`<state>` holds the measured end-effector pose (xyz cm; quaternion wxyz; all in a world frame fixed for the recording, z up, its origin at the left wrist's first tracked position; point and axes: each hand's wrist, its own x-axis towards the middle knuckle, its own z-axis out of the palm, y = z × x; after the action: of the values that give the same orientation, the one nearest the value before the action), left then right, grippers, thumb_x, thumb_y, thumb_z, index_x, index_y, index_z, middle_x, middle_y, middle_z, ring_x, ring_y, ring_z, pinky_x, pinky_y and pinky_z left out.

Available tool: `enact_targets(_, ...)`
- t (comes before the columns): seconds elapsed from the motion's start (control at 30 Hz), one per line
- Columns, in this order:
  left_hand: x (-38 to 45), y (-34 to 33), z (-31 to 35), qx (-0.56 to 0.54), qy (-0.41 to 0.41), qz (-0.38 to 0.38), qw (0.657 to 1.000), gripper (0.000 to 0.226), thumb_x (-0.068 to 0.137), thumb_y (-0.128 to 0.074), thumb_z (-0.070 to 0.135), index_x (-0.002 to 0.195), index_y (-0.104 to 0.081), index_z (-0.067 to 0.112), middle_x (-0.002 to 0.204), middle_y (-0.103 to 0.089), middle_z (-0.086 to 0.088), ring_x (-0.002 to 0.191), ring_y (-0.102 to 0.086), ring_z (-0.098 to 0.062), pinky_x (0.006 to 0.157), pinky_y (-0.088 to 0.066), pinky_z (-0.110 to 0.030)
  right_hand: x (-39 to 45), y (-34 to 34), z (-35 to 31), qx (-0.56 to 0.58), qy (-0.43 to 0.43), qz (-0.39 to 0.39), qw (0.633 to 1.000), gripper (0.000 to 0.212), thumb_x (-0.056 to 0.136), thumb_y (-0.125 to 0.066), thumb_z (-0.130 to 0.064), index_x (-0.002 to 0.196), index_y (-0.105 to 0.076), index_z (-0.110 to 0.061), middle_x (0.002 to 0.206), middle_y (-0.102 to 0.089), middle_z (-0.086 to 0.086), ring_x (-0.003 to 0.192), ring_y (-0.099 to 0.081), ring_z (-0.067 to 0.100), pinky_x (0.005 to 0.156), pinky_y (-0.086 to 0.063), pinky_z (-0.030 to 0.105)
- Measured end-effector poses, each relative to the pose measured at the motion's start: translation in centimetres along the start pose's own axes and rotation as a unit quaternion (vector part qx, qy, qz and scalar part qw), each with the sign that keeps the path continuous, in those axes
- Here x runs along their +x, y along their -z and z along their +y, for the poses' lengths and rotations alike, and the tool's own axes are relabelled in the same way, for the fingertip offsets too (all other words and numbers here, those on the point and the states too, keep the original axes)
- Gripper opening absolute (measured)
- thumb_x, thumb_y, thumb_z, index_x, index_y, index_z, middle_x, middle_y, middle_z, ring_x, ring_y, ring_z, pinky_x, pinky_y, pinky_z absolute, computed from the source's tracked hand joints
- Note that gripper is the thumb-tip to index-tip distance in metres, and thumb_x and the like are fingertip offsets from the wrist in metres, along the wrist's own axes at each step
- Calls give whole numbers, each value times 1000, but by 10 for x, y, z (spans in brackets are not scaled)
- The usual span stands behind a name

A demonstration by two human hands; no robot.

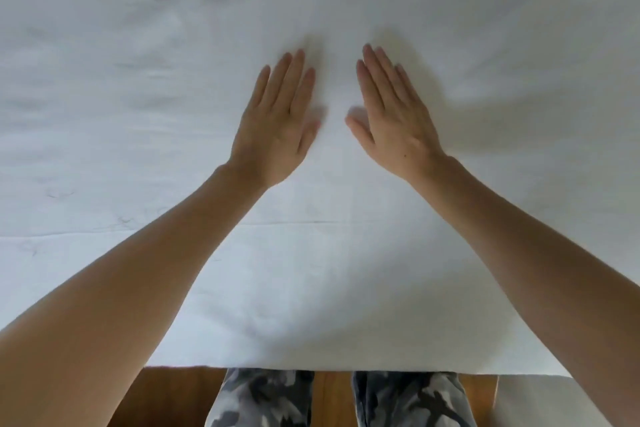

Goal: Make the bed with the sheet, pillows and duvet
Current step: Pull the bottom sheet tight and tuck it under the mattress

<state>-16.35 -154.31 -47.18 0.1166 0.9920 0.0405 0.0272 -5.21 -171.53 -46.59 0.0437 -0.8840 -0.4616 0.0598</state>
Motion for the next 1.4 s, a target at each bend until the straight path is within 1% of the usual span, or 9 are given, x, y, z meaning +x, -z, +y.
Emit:
enact_targets(0.3, -160, -30, 76, -87, 10, -89, 992, 59, 102, -32, 31, 147, -26, -7, 156, -16, -26, 147, -15, -37, 120, -16, -48, -155, -39, -89, 52, 68, -44, 995, 59, 101, -35, -33, 147, -28, 4, 155, -21, 21, 146, -17, 33, 119, -19, 47)
enact_targets(0.47, -273, -35, 121, -30, -83, -165, 982, 70, 102, -33, 40, 151, -12, -5, 159, -4, -24, 147, -12, -34, 119, -11, -44, -275, -44, -124, 41, 170, -179, 968, 65, 100, -35, -43, 150, -20, -4, 157, -22, 14, 148, -9, 28, 120, 0, 43)
enact_targets(0.67, -253, 15, 123, 25, -129, -182, 975, 66, 103, -31, 37, 151, -12, -5, 158, -11, -23, 148, -9, -34, 119, -13, -44, -289, 18, -123, 47, 188, -222, 955, 56, 104, -26, -39, 147, -30, -3, 155, -28, 13, 146, -15, 25, 121, -9, 42)
enact_targets(0.77, -211, 63, 125, 32, -73, -205, 976, 65, 101, -24, 39, 149, -16, -3, 156, -16, -23, 149, 1, -32, 119, -7, -43, -272, 72, -105, 49, 153, -207, 965, 57, 102, -33, -39, 147, -33, -4, 155, -27, 13, 146, -19, 26, 118, -17, 43)
enact_targets(0.9, -168, 148, 148, 58, -40, -237, 969, 60, 98, -26, 36, 138, -47, -4, 149, -37, -24, 140, -32, -36, 117, -13, -46, -263, 144, -72, 43, 123, -205, 970, 55, 101, -30, -34, 147, -33, -4, 157, -25, 14, 146, -20, 29, 118, -18, 45)
enact_targets(1.07, -156, 243, 194, 82, 86, -200, 973, 54, 99, -41, 36, 141, -45, 2, 152, -33, -21, 141, -32, -34, 116, -22, -44, -269, 231, -35, 47, 76, -188, 978, 54, 100, -26, -33, 140, -43, -1, 151, -35, 18, 140, -34, 31, 111, -35, 46)
enact_targets(1.23, -190, 289, 230, 5, 180, -219, 959, 55, 93, -33, 33, 126, -59, -2, 139, -49, -26, 127, -50, -39, 105, -34, -50, -312, 279, -14, 72, -13, -205, 976, 62, 104, -7, -40, 139, -40, 0, 148, -39, 20, 137, -37, 32, 115, -17, 38)
enact_targets(1.3, -210, 300, 231, 1, 208, -209, 956, 54, 95, -34, 33, 128, -59, -1, 143, -45, -25, 130, -47, -38, 109, -30, -45, -324, 287, -17, 83, -27, -215, 973, 64, 103, -8, -41, 136, -45, 0, 145, -43, 20, 134, -42, 33, 113, -20, 37)
enact_targets(1.4, -242, 314, 218, -29, 291, -180, 939, 52, 103, -37, 31, 148, -34, 5, 159, -15, -18, 148, -15, -31, 119, -5, -36, -328, 290, -34, 96, -41, -212, 972, 58, 100, -22, -38, 132, -51, 0, 141, -48, 19, 131, -46, 32, 112, -29, 37)
